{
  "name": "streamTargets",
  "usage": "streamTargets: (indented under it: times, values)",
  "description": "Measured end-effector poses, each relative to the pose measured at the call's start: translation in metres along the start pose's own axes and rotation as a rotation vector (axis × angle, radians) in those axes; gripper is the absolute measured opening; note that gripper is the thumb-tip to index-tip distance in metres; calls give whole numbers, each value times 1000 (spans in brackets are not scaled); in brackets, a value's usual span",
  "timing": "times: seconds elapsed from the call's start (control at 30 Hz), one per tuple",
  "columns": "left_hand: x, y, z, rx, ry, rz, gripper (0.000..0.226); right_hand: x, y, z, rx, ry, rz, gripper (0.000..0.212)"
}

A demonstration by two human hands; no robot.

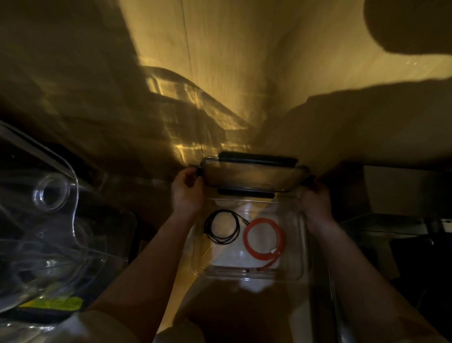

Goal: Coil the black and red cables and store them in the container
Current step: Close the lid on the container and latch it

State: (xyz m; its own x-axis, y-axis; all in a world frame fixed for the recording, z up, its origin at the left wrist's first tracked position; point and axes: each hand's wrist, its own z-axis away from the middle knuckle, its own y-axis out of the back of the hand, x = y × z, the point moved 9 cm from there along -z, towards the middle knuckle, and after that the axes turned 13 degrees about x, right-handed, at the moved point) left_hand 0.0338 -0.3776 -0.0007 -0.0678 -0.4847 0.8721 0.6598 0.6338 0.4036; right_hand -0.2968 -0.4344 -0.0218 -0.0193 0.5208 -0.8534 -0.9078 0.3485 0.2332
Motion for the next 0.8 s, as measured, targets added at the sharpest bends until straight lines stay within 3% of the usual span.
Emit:
streamTargets:
  times: [0.17,0.47,0.8]
  values:
    - [-9,-3,0,25,20,-5,26,8,3,-5,17,-51,-21,52]
    - [-14,-2,-3,85,-3,-27,25,22,6,-22,110,41,73,32]
    - [-19,-2,3,96,-17,51,38,1,10,0,99,128,178,37]
